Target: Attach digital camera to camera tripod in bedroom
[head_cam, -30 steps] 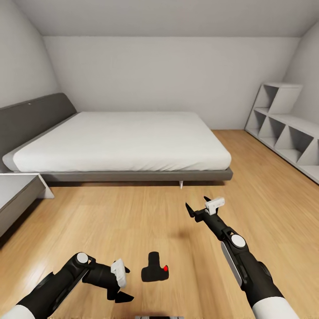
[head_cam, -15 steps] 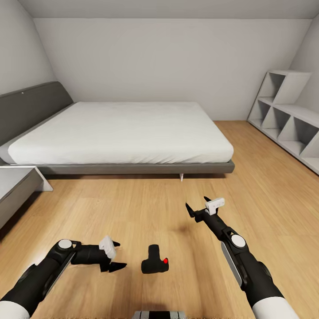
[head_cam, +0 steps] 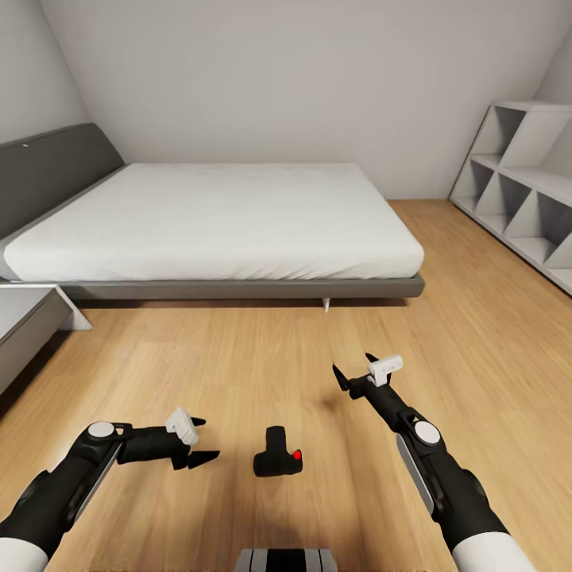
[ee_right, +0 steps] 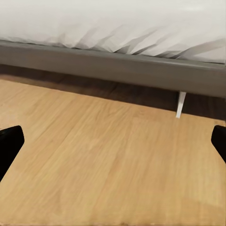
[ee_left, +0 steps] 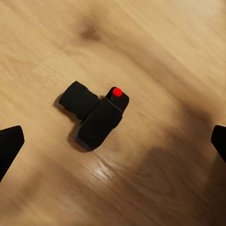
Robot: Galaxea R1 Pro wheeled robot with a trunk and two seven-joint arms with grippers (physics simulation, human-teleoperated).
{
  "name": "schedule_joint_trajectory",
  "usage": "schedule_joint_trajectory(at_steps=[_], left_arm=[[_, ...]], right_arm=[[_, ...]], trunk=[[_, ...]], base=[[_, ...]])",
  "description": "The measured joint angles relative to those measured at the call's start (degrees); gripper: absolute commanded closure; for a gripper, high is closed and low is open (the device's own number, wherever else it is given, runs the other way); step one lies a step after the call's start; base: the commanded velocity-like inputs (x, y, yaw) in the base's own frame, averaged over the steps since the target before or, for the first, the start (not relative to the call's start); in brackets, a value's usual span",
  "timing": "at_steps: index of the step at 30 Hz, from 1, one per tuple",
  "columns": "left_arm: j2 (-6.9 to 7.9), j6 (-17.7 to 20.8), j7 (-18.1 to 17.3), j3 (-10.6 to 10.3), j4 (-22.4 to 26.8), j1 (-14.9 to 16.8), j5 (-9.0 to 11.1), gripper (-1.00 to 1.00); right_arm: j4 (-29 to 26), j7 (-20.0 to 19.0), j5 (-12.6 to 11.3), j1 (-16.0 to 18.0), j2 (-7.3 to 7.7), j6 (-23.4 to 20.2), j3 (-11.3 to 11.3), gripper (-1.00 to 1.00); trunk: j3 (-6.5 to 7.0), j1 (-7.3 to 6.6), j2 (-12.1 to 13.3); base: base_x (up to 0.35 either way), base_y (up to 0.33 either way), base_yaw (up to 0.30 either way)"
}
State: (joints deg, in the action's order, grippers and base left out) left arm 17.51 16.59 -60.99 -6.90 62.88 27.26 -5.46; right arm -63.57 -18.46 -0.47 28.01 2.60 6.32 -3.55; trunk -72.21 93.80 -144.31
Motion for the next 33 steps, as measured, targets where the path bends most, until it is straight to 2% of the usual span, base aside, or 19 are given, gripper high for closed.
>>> schedule_joint_trajectory(at_steps=[8,13,25,30,31,33], left_arm=[[-0.12,0.09,0.35,0.87,1.62,1.42,0.04,-1.0],[-0.27,0.79,0.42,1.1,1.8,5.15,0.09,-1.0],[-0.88,9.56,0.47,1.13,1.52,13.37,0.14,-1.0],[-2.29,11.13,0.4,1.09,1.07,16.01,0.12,-1.0],[-3.34,11.36,0.24,0.96,0.96,16.55,0.13,-1.0],[-4.54,11.43,0.11,0.56,0.89,16.91,0.08,-1.0]], right_arm=[[0.74,0.0,0.0,0.0,0.0,0.01,0.0,-1.0],[0.83,0.0,0.0,0.0,0.0,0.02,0.0,-1.0],[0.88,0.0,0.0,0.0,0.0,0.02,0.0,-1.0],[0.88,0.0,0.0,0.0,0.0,0.02,0.0,-1.0],[0.88,0.0,0.0,0.0,0.0,0.02,0.0,-1.0],[0.88,0.0,0.0,0.0,0.0,0.02,0.0,-1.0]], trunk=[[-1.77,0.21,-0.11],[-2.88,0.33,-0.17],[-5.54,0.64,-0.34],[-6.65,0.77,-0.4],[-6.87,0.8,-0.42],[-7.32,0.85,-0.44]], base=[[0.0,0.0,0.0],[0.0,0.0,0.0],[0.0,0.0,0.0],[0.0,0.0,0.0],[0.0,0.0,0.0],[0.0,0.0,0.0]])
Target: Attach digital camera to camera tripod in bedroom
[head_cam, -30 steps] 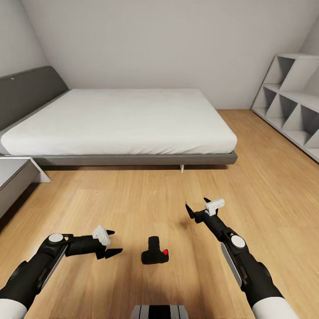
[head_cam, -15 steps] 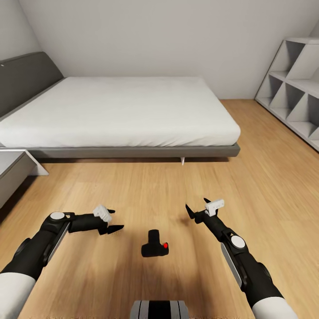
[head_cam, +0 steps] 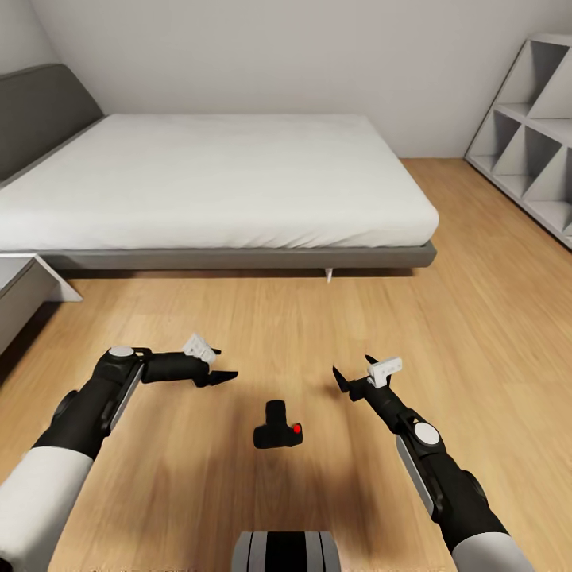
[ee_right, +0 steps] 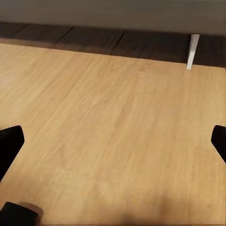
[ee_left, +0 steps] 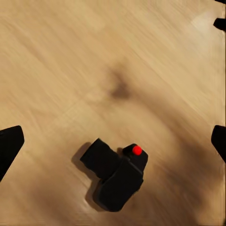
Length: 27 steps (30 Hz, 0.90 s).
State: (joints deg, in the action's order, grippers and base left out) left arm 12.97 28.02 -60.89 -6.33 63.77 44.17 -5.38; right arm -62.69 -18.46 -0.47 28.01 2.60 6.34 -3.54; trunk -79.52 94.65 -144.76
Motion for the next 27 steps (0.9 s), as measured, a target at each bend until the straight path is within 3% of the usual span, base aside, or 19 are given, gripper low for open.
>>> schedule_joint_trajectory(at_steps=[3,6,13,14,17,21,27], left_arm=[[-1.45,-0.14,-0.12,-1.47,-0.13,0.3,-0.04,-1.0],[-2.09,-0.65,-0.23,-4.35,-0.63,0.46,-0.07,-1.0],[-2.63,-3.27,-0.48,-19.14,-5.26,0.59,-0.12,-1.0],[-2.67,-4.25,-0.48,-23.13,-6.15,0.59,-0.13,-1.0],[-2.69,-5.52,-0.33,-28.22,-6.92,0.61,-0.14,-1.0],[-2.58,-6.46,-0.27,-31.8,-7.47,0.62,-0.11,-1.0],[-1.78,-7.05,-0.32,-33.7,-7.94,0.62,-0.14,-1.0]], right_arm=[[0.0,0.0,0.0,0.0,0.0,0.0,0.0,-1.0],[0.0,0.0,0.0,0.0,0.0,0.02,0.0,-1.0],[0.08,0.0,-0.01,0.0,0.0,1.24,-0.05,-1.0],[0.3,-0.02,0.02,0.0,0.0,1.97,-0.06,-1.0],[0.84,-0.01,0.02,0.0,0.0,3.07,-0.08,-1.0],[1.46,0.0,0.02,0.0,0.0,3.96,-0.08,-1.0],[1.81,-0.01,0.01,0.0,0.0,4.38,-0.09,-1.0]], trunk=[[-0.67,0.08,-0.04],[-1.33,0.15,-0.08],[-2.23,0.26,-0.14],[-2.44,0.29,-0.15],[-3.1,0.36,-0.19],[-3.99,0.46,-0.24],[-5.32,0.62,-0.32]], base=[[0.0,0.0,0.0],[0.0,0.0,0.0],[0.0,0.0,0.0],[0.0,0.0,0.0],[0.0,0.0,0.0],[0.0,0.0,0.0],[0.0,0.0,0.0]])
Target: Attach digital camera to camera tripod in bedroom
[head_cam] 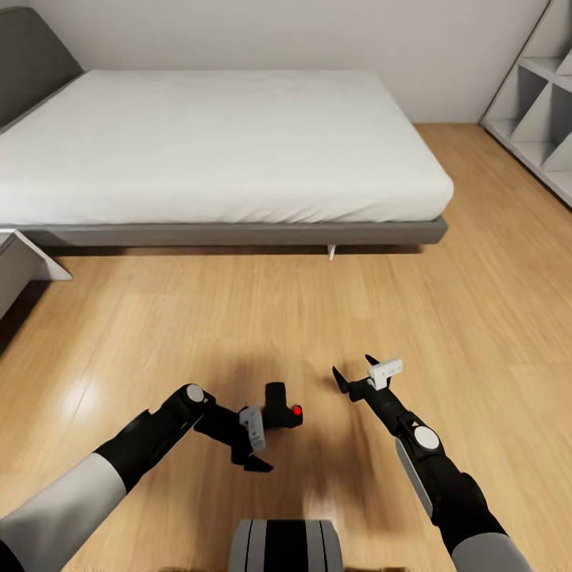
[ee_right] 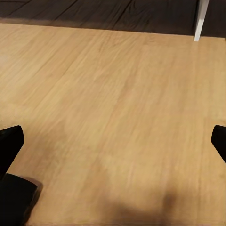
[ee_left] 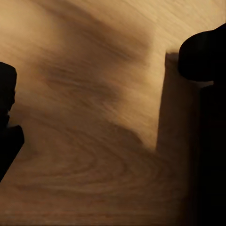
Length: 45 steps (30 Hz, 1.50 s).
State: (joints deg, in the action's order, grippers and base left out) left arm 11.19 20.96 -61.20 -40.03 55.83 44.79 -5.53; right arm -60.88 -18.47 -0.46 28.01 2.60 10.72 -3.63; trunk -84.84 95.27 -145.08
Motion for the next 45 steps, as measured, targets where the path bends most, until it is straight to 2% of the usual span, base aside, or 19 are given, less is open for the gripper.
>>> schedule_joint_trajectory(at_steps=[6,10,11,16,20,21,23,25,29,35,39,45], left_arm=[[0.89,-0.08,-0.1,-0.37,-0.07,0.0,0.03,-1.0],[2.49,-0.14,-0.15,-0.21,-0.06,0.0,0.04,-1.0],[2.5,-0.14,-0.15,-0.21,-0.06,0.0,0.04,-1.0],[4.46,-0.22,-0.29,1.3,0.32,0.0,0.04,-1.0],[5.59,-0.14,-0.52,4.98,1.51,0.01,0.09,-1.0],[5.6,-0.14,-0.53,5.01,1.52,0.0,0.09,-1.0],[6.29,-0.1,-1.28,7.8,2.56,0.01,0.11,-1.0],[7.64,-0.07,-4.06,12.79,4.19,0.02,0.17,-1.0],[8.58,-0.05,-9.41,17.43,5.16,0.01,0.4,-1.0],[8.89,-0.11,-17.64,24.16,6.62,0.01,0.56,-1.0],[8.78,-0.1,-20.04,26.61,7.02,0.0,0.61,-1.0],[8.56,-0.1,-21.27,27.93,7.22,0.0,0.63,-1.0]], right_arm=[[0.14,0.01,-0.01,0.0,0.0,0.07,0.0,-1.0],[0.19,0.01,0.0,0.0,0.0,0.09,0.0,-1.0],[0.19,0.01,0.0,0.0,0.0,0.09,0.0,-1.0],[0.21,0.01,0.0,0.0,0.0,0.1,0.0,-1.0],[0.25,0.01,0.0,0.0,0.0,0.1,0.0,-1.0],[0.26,0.01,0.0,0.0,0.0,0.1,0.0,-1.0],[0.27,0.01,0.0,0.0,0.0,0.1,0.0,-1.0],[0.29,0.01,0.01,0.0,0.0,0.1,0.0,-1.0],[0.29,0.01,0.01,0.0,0.0,0.1,0.0,-1.0],[0.3,0.01,0.01,0.0,0.0,0.1,0.0,-1.0],[0.3,0.01,0.0,0.0,0.0,0.1,0.0,-1.0],[0.3,0.01,0.01,0.0,0.0,0.1,0.0,-1.0]], trunk=[[-1.33,0.15,-0.08],[-2.22,0.26,-0.13],[-2.44,0.28,-0.15],[-3.55,0.41,-0.21],[-4.43,0.51,-0.27],[-4.65,0.54,-0.28],[-5.1,0.59,-0.31],[-5.54,0.64,-0.34],[-6.43,0.75,-0.39],[-7.76,0.9,-0.47],[-8.65,1.0,-0.52],[-9.98,1.16,-0.6]], base=[[0.0,0.0,0.0],[0.0,0.0,0.0],[0.0,0.0,0.0],[0.0,0.0,0.0],[0.0,0.0,0.0],[0.0,0.0,0.0],[0.0,0.0,0.0],[0.0,0.0,0.0],[0.0,0.0,0.0],[0.0,0.0,0.0],[0.0,0.0,0.0],[0.0,0.0,0.0]])
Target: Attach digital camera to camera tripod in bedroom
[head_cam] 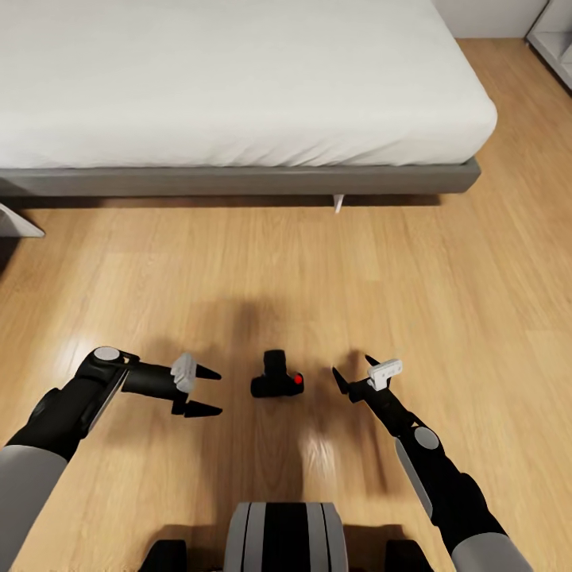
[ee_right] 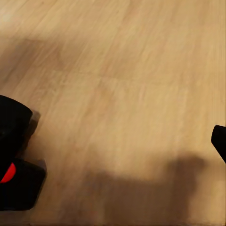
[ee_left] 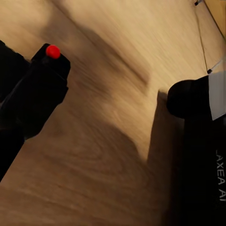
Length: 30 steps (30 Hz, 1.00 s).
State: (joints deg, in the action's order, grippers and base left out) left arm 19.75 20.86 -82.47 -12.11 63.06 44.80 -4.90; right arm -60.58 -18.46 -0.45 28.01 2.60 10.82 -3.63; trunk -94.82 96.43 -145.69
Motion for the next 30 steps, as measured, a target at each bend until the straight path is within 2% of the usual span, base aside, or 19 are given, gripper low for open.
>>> schedule_joint_trajectory(at_steps=[7,17,25,30], left_arm=[[-0.82,-0.1,-0.38,0.37,0.1,0.0,0.01,-1.0],[-1.17,-0.21,-0.45,0.45,0.22,0.0,0.01,-1.0],[-1.75,-0.26,-0.42,0.46,0.32,0.0,0.01,-1.0],[-1.98,-0.27,-0.39,0.46,0.34,0.0,0.01,-1.0]], right_arm=[[0.0,0.0,0.04,0.0,0.0,0.07,0.0,-1.0],[0.0,0.0,0.02,0.0,0.0,0.33,0.0,-1.0],[-0.17,0.0,0.04,0.0,0.0,3.72,0.09,-1.0],[-4.03,0.04,-0.02,0.22,-0.19,5.04,-0.03,-1.0]], trunk=[[-1.55,0.18,-0.09],[-3.77,0.44,-0.23],[-5.54,0.64,-0.34],[-6.65,0.77,-0.4]], base=[[0.0,0.0,0.0],[0.0,0.0,0.0],[0.0,0.0,0.0],[0.0,0.0,0.0]])
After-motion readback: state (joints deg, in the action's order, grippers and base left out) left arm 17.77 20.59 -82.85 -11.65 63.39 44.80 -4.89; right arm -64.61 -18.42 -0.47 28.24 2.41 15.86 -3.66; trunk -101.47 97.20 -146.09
